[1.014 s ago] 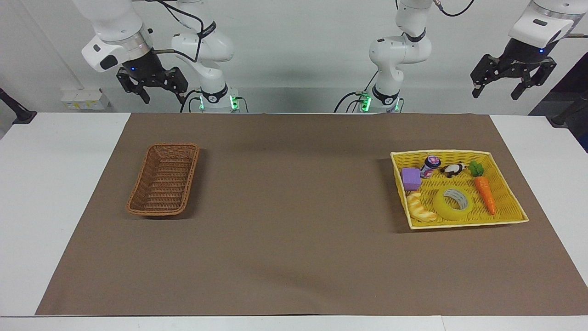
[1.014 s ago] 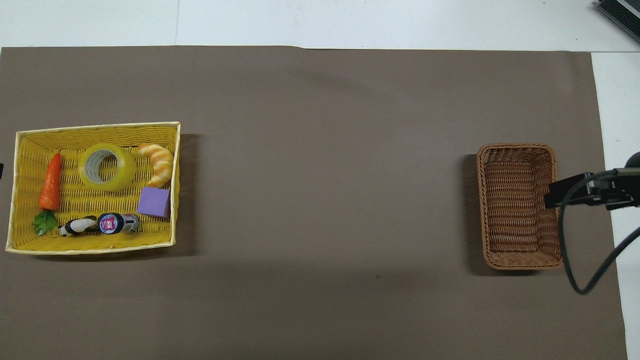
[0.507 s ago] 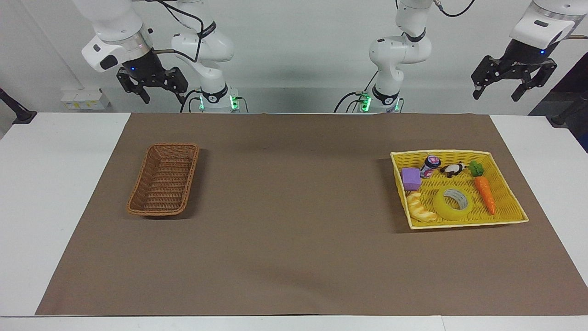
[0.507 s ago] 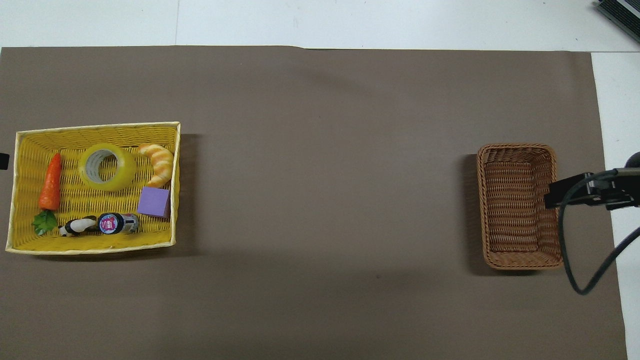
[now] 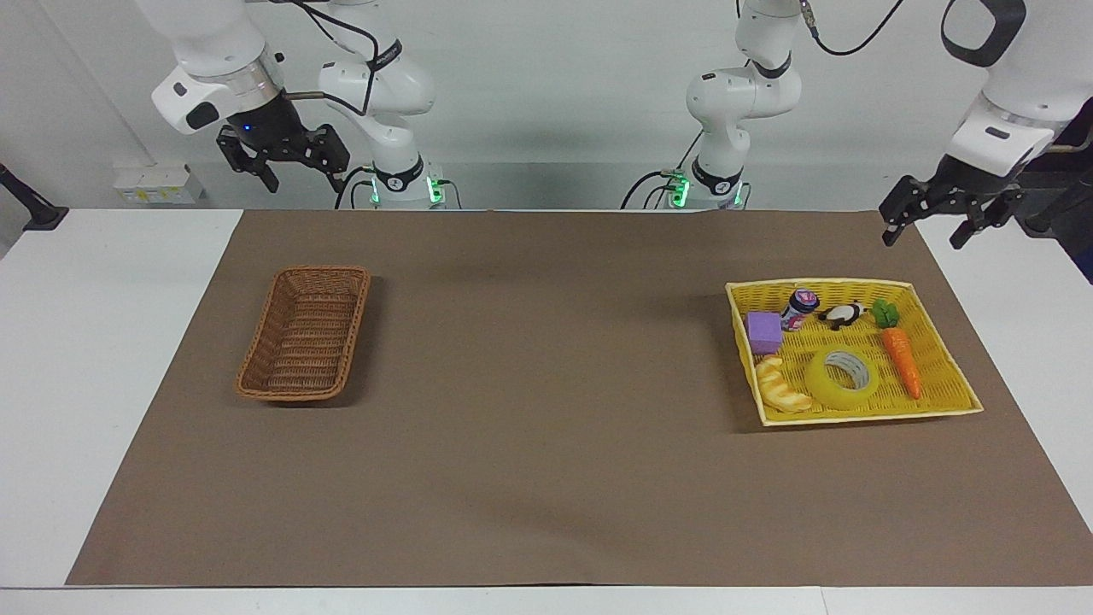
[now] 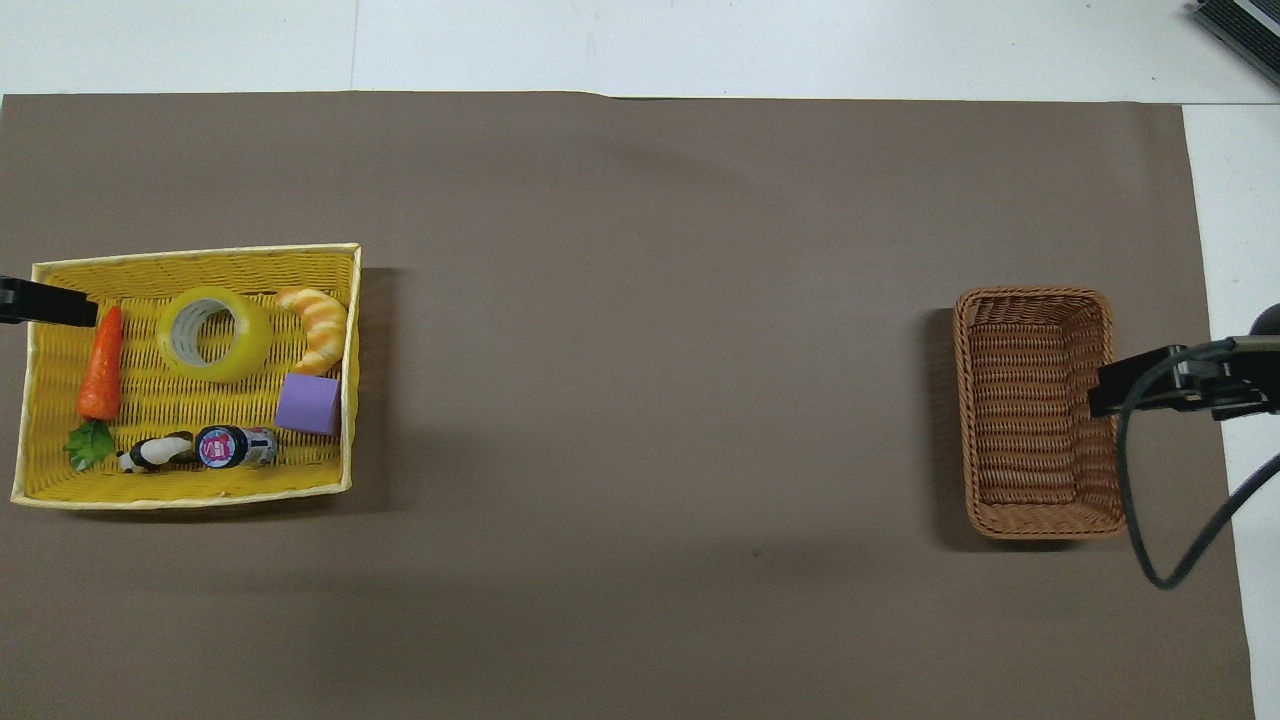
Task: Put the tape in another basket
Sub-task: 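Reach the left gripper into the yellow basket and grasp the tape roll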
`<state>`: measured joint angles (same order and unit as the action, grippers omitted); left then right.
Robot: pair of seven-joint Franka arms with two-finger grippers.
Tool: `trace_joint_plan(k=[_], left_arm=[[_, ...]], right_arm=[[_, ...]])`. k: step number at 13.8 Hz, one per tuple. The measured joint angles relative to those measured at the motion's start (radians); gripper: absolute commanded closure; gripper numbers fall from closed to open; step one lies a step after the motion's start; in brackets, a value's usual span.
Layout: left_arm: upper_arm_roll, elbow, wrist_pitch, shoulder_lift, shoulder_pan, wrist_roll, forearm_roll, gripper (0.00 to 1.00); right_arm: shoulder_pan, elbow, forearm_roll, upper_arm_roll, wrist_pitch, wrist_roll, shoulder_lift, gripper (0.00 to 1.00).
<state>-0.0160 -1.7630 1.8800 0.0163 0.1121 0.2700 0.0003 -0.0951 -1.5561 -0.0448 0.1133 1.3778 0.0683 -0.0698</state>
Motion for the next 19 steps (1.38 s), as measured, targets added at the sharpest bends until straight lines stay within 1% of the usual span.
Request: trace_joint_plan(k=[1,3,6,11,15,19], left_arm=[[0.000,-0.056,0.073,0.015,0.006,0.011,-0.001,0.00],[0.001,-0.113,0.146,0.056,0.016,0.027,-0.006,0.00],[0.001,-0.122,0.211,0.125,0.034,0.040,-0.046,0.00],[0.002,-0.123,0.307,0.219,0.058,0.054,-0.054,0.00],[0.003,-0.128,0.343,0.263,0.067,0.054,-0.055,0.00],[0.004,-0.166,0.391,0.288,0.067,0.054,-0.055,0.00]], right_arm=[[0.000,0.000,0.000,0.000,0.000,0.000,0.000,0.00],[0.000,0.000,0.000,0.000,0.000,0.000,0.000,0.00],[0.000,0.000,-0.001,0.000,0.000,0.000,0.000,0.00],[0.000,0.000,-0.002,0.000,0.000,0.000,0.000,0.00],[0.000,0.000,-0.004,0.000,0.000,0.000,0.000,0.00],[0.000,0.000,-0.006,0.000,0.000,0.000,0.000,0.00]])
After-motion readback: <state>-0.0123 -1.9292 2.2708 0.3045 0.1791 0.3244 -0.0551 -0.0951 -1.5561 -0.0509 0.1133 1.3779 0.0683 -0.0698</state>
